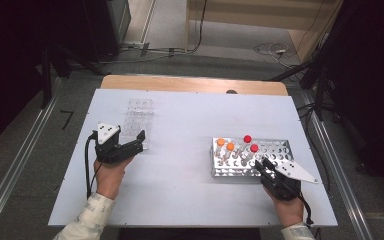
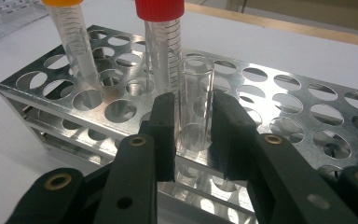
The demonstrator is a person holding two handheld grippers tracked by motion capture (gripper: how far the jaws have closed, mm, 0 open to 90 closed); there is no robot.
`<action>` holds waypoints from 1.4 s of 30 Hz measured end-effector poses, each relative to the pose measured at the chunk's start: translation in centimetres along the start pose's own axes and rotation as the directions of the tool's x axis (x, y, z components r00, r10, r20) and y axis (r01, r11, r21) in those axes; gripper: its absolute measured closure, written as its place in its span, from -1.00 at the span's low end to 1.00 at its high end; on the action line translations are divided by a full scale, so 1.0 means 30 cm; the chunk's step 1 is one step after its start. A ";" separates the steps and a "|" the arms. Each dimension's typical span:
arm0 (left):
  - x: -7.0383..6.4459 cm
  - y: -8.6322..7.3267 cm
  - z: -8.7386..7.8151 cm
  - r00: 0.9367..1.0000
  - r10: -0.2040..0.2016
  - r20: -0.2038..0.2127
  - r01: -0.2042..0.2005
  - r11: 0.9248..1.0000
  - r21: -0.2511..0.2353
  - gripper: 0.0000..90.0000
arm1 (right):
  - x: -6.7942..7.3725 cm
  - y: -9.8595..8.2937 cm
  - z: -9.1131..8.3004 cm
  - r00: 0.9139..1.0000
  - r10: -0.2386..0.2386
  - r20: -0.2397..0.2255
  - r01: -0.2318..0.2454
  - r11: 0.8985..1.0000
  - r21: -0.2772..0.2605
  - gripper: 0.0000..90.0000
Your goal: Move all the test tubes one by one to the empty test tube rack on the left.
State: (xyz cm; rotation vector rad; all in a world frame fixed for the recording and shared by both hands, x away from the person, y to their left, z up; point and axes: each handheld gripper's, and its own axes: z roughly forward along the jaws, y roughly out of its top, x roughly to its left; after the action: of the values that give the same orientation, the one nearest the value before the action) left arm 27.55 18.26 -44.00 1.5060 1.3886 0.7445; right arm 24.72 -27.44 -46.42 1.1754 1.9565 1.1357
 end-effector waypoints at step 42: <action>-0.009 0.000 -0.002 1.000 0.007 -0.002 -0.007 1.000 0.002 -0.63 | 0.077 0.118 -0.153 0.994 0.012 -0.105 -0.027 0.989 -0.144 0.63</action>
State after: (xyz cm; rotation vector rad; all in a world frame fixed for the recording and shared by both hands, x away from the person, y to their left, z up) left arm 27.44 18.02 -43.94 1.5126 1.3873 0.7490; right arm 21.41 -26.19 -41.27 1.0802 1.9060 1.3495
